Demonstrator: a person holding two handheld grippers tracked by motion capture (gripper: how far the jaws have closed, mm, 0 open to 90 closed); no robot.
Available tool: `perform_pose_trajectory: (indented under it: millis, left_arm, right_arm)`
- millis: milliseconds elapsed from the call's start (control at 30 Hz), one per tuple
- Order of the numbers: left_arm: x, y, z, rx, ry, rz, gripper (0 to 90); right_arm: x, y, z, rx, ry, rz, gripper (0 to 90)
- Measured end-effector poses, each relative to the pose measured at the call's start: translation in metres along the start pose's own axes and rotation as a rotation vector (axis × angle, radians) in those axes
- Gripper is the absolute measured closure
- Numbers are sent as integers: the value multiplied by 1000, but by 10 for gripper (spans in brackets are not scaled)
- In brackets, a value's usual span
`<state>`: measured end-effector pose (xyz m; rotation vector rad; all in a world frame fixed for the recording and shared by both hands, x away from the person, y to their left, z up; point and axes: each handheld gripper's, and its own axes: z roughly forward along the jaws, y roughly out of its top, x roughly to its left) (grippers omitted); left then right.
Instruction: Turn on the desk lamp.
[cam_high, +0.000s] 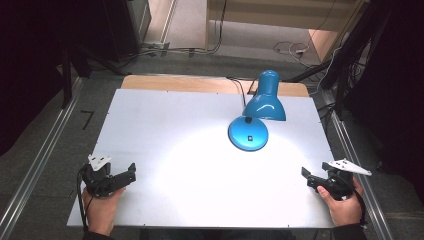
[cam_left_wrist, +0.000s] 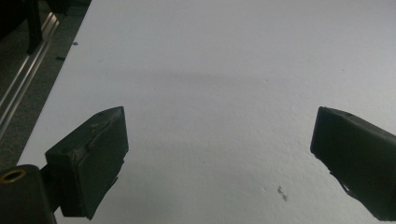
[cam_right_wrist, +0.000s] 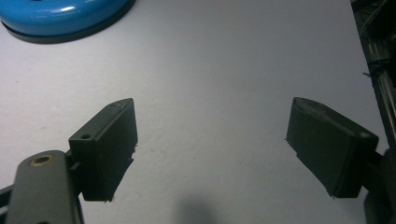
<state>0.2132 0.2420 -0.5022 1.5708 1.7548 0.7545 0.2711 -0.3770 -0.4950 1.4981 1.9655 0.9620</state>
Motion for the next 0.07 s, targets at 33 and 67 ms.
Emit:
perform_pose_trajectory:
  millis: [33,67]
  left_arm:
    - [0,0,0,-1,0,-1,48]
    - [0,0,0,1,-2,2,48]
  right_arm:
    - [-1,-2,3,10,-16,-2,148]
    - [-3,-2,6,20,-30,-7,149]
